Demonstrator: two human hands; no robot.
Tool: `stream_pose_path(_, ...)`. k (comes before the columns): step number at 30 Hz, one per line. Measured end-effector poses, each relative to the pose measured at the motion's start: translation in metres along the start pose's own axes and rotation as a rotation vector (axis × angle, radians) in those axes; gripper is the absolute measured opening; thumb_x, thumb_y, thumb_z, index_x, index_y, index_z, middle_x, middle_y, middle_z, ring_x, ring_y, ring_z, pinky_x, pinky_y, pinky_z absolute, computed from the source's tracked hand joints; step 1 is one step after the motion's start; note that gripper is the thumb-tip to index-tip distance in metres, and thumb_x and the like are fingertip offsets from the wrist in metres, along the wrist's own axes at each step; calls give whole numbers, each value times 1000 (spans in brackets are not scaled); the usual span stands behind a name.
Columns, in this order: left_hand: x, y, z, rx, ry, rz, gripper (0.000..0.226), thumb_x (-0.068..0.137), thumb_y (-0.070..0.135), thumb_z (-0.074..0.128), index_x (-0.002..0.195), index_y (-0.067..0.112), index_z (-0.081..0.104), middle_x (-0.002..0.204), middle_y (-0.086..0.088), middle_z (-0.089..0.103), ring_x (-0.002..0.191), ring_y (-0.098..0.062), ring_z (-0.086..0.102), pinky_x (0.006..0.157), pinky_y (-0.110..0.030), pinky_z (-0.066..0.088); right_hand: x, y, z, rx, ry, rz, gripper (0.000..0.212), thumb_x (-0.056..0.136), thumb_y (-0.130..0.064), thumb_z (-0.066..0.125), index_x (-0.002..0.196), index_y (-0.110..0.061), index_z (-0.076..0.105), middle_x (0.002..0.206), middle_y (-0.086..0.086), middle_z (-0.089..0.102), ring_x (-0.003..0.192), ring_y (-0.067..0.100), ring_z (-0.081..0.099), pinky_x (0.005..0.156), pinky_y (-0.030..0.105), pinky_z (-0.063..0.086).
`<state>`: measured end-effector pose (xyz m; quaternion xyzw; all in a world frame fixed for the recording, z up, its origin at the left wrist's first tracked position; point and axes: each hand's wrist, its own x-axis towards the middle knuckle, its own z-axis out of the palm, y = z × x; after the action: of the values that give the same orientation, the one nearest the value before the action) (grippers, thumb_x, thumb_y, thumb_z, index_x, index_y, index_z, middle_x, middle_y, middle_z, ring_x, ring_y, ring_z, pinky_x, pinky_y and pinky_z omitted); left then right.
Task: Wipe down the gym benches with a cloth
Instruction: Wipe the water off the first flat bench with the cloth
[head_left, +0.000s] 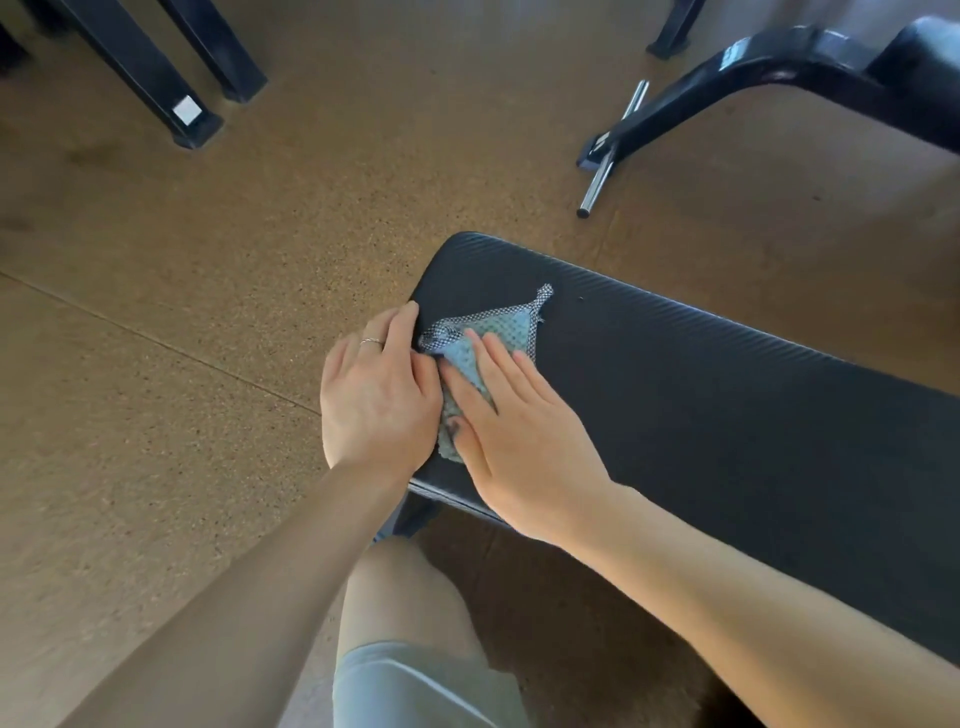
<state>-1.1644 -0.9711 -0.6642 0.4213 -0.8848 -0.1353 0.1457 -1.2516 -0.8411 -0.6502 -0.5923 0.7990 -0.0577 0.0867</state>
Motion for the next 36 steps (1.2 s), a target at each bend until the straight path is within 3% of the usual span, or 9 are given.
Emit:
stream_pose_path(4,0,4,-4,-38,-15,-34,46,102,18,43,146,16,53,149,-3,57,115,-35,62,104,-46,43,23,50,-11,-65,-50,-74,61,104,-38,11,162,-22,22,168,14,21,157,29,16,128,42,13)
stream_pose_path(10,-1,7,-4,-57,17,-66,45,99,15,48,143,17,57,144,-3,61,103,-40,63,97,-48,48,96,104,-24,20,73,340,56,108,-35,19,159,-13,29,155,17,43,141,33,42,118,44,29)
stream_pose_path(15,0,5,-2,-52,20,-62,45,99,14,47,143,15,57,142,-6,62,100,-40,64,96,-49,48,72,42,-7,-15,79,303,60,110,-36,17,163,-9,12,167,25,9,156,38,6,128,47,6)
stream_pose_path(19,0,7,-5,-64,13,-67,45,100,14,47,144,17,56,142,-5,62,104,-39,64,94,-49,48,81,41,-11,16,70,131,57,110,-36,19,164,-16,12,170,18,5,158,31,1,128,42,2)
stream_pose_path(22,0,7,-6,-68,9,-77,46,100,16,47,145,20,55,142,-5,61,106,-40,63,95,-50,49,75,76,-17,23,87,105,54,110,-34,19,161,-19,22,168,15,20,156,29,15,127,40,12)
stream_pose_path(25,-1,8,-6,-72,6,-94,47,100,16,46,146,20,54,141,-4,61,105,-40,63,93,-50,48,44,119,-22,3,144,265,49,107,-29,25,150,-12,42,145,18,52,130,36,50,111,44,34)
stream_pose_path(27,-1,8,-5,-85,1,-102,47,101,17,44,147,22,53,142,-3,60,104,-38,63,91,-50,49,8,140,-24,-19,152,381,47,109,-28,26,148,-9,42,139,18,55,121,34,51,107,45,36)
stream_pose_path(31,-2,9,-5,-120,5,-146,48,102,22,41,148,28,50,145,5,57,109,-31,62,87,-47,50,-27,145,-20,-33,122,498,51,109,-31,25,154,-9,34,149,19,45,136,35,41,119,47,29)
stream_pose_path(36,-1,10,-5,-132,-10,-184,48,101,23,41,148,32,49,149,8,54,112,-31,62,85,-46,47,66,109,-26,-66,128,452,42,101,-30,33,128,-4,53,121,23,60,106,41,58,90,46,42)
